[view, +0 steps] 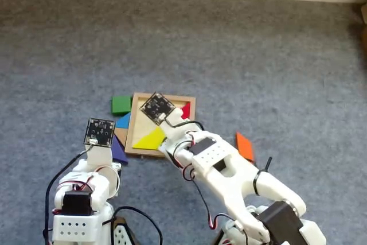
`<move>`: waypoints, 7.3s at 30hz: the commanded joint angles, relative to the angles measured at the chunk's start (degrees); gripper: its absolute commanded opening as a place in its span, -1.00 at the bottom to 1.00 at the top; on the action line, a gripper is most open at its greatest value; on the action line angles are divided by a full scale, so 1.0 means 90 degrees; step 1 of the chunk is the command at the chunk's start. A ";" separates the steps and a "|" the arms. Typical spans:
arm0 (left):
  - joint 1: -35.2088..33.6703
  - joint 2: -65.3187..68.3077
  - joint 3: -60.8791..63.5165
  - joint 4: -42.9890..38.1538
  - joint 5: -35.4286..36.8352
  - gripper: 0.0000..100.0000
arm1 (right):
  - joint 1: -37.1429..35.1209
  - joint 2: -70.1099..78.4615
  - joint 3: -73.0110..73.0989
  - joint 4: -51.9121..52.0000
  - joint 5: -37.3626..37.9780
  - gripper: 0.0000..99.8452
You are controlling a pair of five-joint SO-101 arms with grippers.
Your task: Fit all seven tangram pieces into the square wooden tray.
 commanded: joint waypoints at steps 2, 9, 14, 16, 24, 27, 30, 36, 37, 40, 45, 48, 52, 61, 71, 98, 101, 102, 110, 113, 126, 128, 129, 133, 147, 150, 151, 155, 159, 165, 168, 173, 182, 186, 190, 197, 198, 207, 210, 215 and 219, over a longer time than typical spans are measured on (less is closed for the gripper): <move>-0.0054 -0.0151 0.0122 0.0029 -0.0039 -0.99 | 0.0200 0.0132 -0.0523 0.0982 0.0342 -0.97; -0.0054 -0.0151 0.0122 0.0029 -0.0039 -0.99 | 0.0523 0.0063 -0.0806 0.1441 0.0352 -0.97; -0.0054 -0.0151 0.0122 0.0029 -0.0039 -0.99 | 0.0552 -0.0278 -0.0767 0.1441 0.0332 -0.97; -0.0054 -0.0151 0.0122 0.0029 -0.0039 -0.99 | 0.0562 -0.0679 -0.0767 0.1451 0.0322 -0.97; -0.0054 -0.0151 0.0122 0.0029 -0.0039 -0.99 | 0.0611 -0.1890 -0.0317 0.1431 0.0313 -0.97; -0.0054 -0.0151 0.0122 0.0029 -0.0039 -0.99 | 0.1050 -0.2007 -0.0327 0.1675 0.0186 -0.97; -0.0054 -0.0151 0.0122 0.0029 -0.0039 -0.99 | 0.1607 -0.2017 -0.0825 0.2300 -0.0127 -0.96; -0.0054 -0.0151 0.0122 0.0029 -0.0039 -0.99 | 0.2115 -0.1998 -0.2017 0.3980 -0.0137 -0.96; -0.0054 -0.0151 0.0122 0.0029 -0.0039 -0.99 | 0.2183 -0.1998 -0.2154 0.4234 -0.0137 -0.96; -0.0054 -0.0151 0.0122 0.0029 -0.0039 -0.99 | 0.2466 -0.1998 -0.2398 0.4752 -0.0137 -0.96; -0.0054 -0.0151 0.0122 0.0029 -0.0039 -0.99 | 0.2867 -0.1998 -0.2339 0.4947 -0.0176 -0.75; -0.0054 -0.0151 0.0122 0.0029 -0.0039 -0.99 | 0.3023 -0.1998 -0.2056 0.4918 -0.0186 -0.66; -0.0054 -0.0151 0.0122 0.0029 -0.0039 -0.99 | 0.3160 -0.1998 -0.1832 0.4918 -0.0205 -0.66; -0.0054 -0.0151 0.0122 0.0029 -0.0039 -0.99 | 0.3336 -0.1988 -0.1333 0.4469 -0.1680 -0.65; -0.0054 -0.0151 0.0122 0.0029 -0.0039 -0.99 | 0.3775 -0.1988 -0.0611 0.3736 -0.1944 -0.65; -0.0054 -0.0151 0.0122 0.0029 -0.0039 -0.99 | 0.3814 0.0190 -0.0913 0.3306 -0.1973 -0.62; -0.0054 -0.0151 0.0122 0.0029 -0.0039 -0.99 | 0.3814 0.0190 -0.0913 0.3297 -0.1973 -0.73; -0.0054 -0.0151 0.0122 0.0029 -0.0039 -0.99 | 0.3814 0.0190 -0.0913 0.3297 -0.1973 -0.75; -0.0054 -0.0151 0.0122 0.0029 -0.0039 -0.99 | 0.3814 0.0181 -0.1070 0.3306 -0.1915 -0.91; -0.0054 -0.0151 0.0122 0.0029 -0.0039 -0.99 | 0.3814 0.0181 -0.1275 0.3336 -0.1289 -0.98; -0.0054 -0.0151 0.0122 0.0029 -0.0039 -0.99 | 0.3805 -0.0786 -0.1284 0.3346 -0.0762 -0.99; -0.0054 -0.0151 0.0122 0.0029 -0.0039 -0.99 | 0.3697 -0.1411 -0.1284 0.3346 -0.0762 -0.99; -0.0054 -0.0151 0.0122 0.0029 -0.0039 -0.99 | 0.3609 -0.1714 -0.1284 0.3346 -0.0762 -0.99; -0.0054 -0.0151 0.0122 0.0029 -0.0039 -0.99 | 0.3199 -0.2584 -0.1265 0.3346 -0.0762 -0.99; -0.0054 -0.0151 0.0122 0.0029 -0.0039 -0.99 | 0.1900 -0.1998 -0.1822 0.2037 0.0684 -0.99; -0.0054 -0.0151 0.0122 0.0029 -0.0039 -0.99 | 0.1617 -0.1646 -0.1861 0.1538 0.1016 -0.99; -0.0054 -0.0151 0.0122 0.0029 -0.0039 -0.99 | 0.1529 -0.1538 -0.1861 0.1324 0.1123 -0.99; -0.0054 -0.0151 0.0122 0.0029 -0.0039 -0.99 | 0.1177 -0.1031 -0.1851 0.0532 0.1768 -0.99; -0.0054 -0.0151 0.0122 0.0029 -0.0039 -0.99 | 0.0835 -0.0444 -0.1851 -0.0103 0.2344 -0.99; -0.0054 -0.0151 0.0122 0.0029 -0.0039 -0.99 | 0.0562 -0.0112 -0.1812 -0.1109 0.2569 -0.99; -0.0054 -0.0151 0.0122 0.0029 -0.0039 -0.99 | 0.0493 -0.0054 -0.1656 -0.1607 0.2589 -0.99; -0.0054 -0.0151 0.0122 0.0029 -0.0039 -0.99 | 0.0386 -0.0054 -0.1284 -0.2066 0.2608 -0.99; -0.0054 -0.0151 0.0122 0.0029 -0.0039 -0.99 | 0.0308 -0.0044 -0.1021 -0.2066 0.2608 -0.99; -0.0054 -0.0151 0.0122 0.0029 -0.0039 -0.99 | 0.0308 0.0122 -0.1021 -0.2056 0.2608 -0.99; -0.0054 -0.0151 0.0122 0.0029 -0.0039 -0.99 | 0.0308 0.0659 -0.1079 -0.2056 0.2608 -0.99; -0.0054 -0.0151 0.0122 0.0029 -0.0039 -0.99 | 0.0317 0.0982 -0.1079 -0.2056 0.2579 -0.92; -0.0054 -0.0151 0.0122 0.0029 -0.0039 -0.99 | 0.0317 0.0982 -0.1060 -0.2056 0.2579 -0.87; -0.0054 -0.0151 0.0122 0.0029 -0.0039 -0.99 | 0.0317 0.0972 -0.1040 -0.2056 0.2559 -0.80; -0.0054 -0.0151 0.0122 0.0029 -0.0039 -0.99 | 0.0317 0.0972 -0.1050 -0.2056 0.2559 -0.79; -0.0054 -0.0151 0.0122 0.0029 -0.0039 -0.99 | 0.0308 0.0972 -0.1040 -0.2056 0.2559 -0.79; -0.0054 -0.0151 0.0122 0.0029 -0.0039 -0.99 | 0.0308 0.0972 -0.1040 -0.2056 0.2559 -0.72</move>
